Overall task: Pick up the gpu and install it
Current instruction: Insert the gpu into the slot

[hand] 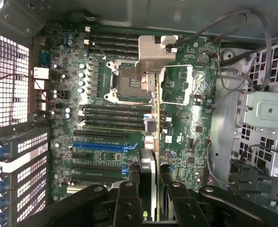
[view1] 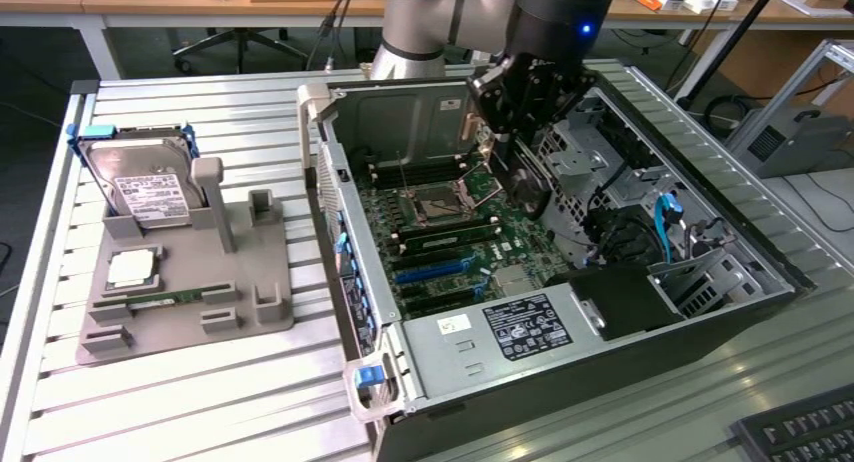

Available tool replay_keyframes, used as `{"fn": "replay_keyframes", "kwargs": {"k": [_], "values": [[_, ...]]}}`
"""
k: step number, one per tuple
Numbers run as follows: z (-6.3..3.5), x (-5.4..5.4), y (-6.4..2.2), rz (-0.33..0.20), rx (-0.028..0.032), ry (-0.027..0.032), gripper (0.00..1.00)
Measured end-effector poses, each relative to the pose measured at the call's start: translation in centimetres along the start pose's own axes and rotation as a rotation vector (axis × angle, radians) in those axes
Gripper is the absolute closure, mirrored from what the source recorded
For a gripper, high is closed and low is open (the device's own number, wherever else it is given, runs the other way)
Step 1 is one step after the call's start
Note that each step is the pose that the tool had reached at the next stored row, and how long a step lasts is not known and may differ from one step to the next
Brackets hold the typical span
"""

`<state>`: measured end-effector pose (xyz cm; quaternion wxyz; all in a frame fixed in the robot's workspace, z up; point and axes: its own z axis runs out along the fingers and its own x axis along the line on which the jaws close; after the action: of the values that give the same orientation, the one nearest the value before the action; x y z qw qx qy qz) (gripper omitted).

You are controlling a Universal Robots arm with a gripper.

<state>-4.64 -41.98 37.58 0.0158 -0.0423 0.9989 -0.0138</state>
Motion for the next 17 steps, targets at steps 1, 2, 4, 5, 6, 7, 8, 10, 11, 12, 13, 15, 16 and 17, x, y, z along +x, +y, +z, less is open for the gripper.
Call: {"fn": "replay_keyframes", "kwargs": {"k": [1, 2, 4, 5, 6, 7, 8, 10, 11, 12, 13, 15, 16, 17], "values": [[0.0, 0.0, 0.0, -0.004, -0.0001, -0.0001, 0.73], [0.0, 0.0, 0.0, -0.007, -0.0002, -0.0002, 0.73], [0.0, 0.0, 0.0, -0.018, -0.0005, -0.0005, 0.73], [0.0, 0.0, 0.0, -0.021, -0.0006, -0.0006, 0.73], [0.0, 0.0, 0.0, -0.023, -0.0007, -0.0007, 0.73], [0.0, 0.0, 0.0, -0.025, -0.0008, -0.0008, 0.73], [0.01, 0.0, 0.0, -0.028, -0.0009, -0.0008, 0.73], [0.0, 0.0, 0.0, -0.033, -0.001, -0.001, 0.73], [0.0, 0.0, 0.0, -0.037, -0.0011, -0.0011, 0.73], [0.01, 0.0, 0.0, -0.039, -0.0012, -0.0011, 0.73], [0.01, 0.0, 0.0, -0.042, -0.0013, -0.0012, 0.73], [0.01, 0.0, 0.0, -0.049, -0.0015, -0.0014, 0.73], [0.01, 0.0, 0.0, -0.053, -0.0016, -0.0015, 0.73], [0.01, 0.0, 0.0, -0.057, -0.0017, -0.0017, 0.73]]}}
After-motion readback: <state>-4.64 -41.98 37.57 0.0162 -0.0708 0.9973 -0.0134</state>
